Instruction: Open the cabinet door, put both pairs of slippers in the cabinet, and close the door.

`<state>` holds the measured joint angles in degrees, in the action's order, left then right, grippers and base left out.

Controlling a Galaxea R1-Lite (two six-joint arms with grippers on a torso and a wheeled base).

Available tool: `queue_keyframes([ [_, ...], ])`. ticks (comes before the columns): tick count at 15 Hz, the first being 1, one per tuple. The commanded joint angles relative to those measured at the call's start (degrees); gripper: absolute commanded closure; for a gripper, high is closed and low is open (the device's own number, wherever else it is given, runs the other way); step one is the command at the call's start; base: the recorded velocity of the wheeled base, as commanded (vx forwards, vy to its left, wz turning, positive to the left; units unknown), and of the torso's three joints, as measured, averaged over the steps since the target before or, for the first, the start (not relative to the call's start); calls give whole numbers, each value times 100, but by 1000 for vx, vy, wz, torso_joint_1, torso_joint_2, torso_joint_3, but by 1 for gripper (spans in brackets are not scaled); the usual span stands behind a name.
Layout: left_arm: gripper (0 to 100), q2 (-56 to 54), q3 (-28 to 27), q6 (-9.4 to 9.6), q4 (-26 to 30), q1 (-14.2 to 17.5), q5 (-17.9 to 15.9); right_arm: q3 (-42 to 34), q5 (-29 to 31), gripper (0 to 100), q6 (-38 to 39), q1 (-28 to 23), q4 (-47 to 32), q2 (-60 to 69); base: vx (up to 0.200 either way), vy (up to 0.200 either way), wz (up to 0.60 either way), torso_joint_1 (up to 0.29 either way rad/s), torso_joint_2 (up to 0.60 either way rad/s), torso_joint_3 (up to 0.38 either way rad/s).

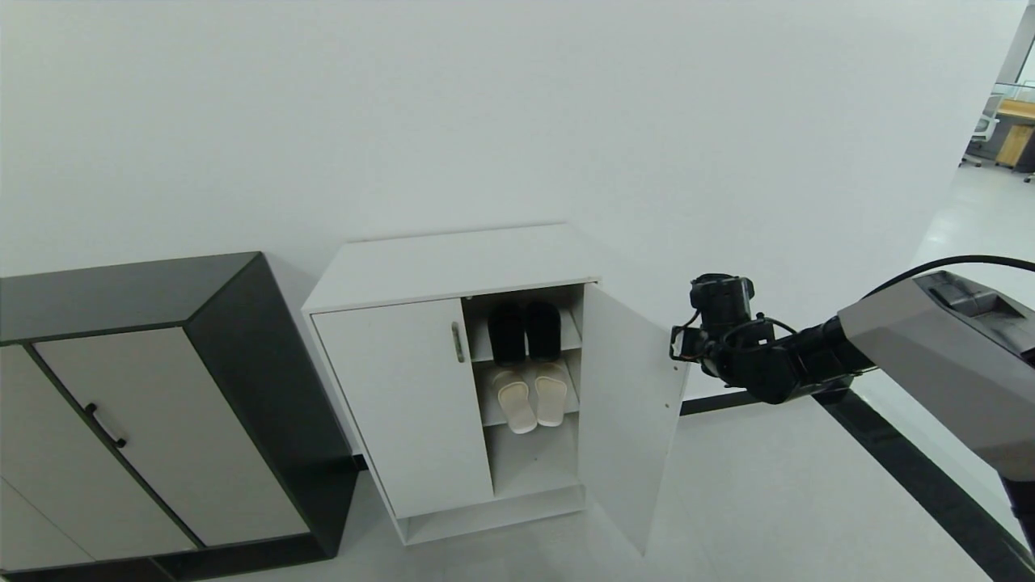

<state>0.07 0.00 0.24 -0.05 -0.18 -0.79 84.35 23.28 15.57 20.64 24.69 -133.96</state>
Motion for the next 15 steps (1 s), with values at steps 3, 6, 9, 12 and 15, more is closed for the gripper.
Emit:
queue_keyframes([
  [3, 100, 1, 0, 2, -4, 1, 0, -15, 18, 100, -1, 19, 1, -7, 0, 0, 0, 0, 0, 0],
  [6, 100, 1, 0, 2, -4, 1, -9, -182, 45, 100, 17, 177, 1, 98, 0, 0, 0, 0, 0, 0],
  [9, 100, 1, 0, 2, 5, 1, -9, -463, 282, 100, 43, 423, 45, 283, 0, 0, 0, 0, 0, 0],
  [12, 100, 1, 0, 11, 5, 1, -17, -1087, 291, 100, -1, 793, 546, 599, 0, 0, 0, 0, 0, 0],
  [15, 100, 1, 0, 11, 5, 1, -17, -1562, 264, 100, 17, 1381, 616, 898, 0, 0, 0, 0, 0, 0],
])
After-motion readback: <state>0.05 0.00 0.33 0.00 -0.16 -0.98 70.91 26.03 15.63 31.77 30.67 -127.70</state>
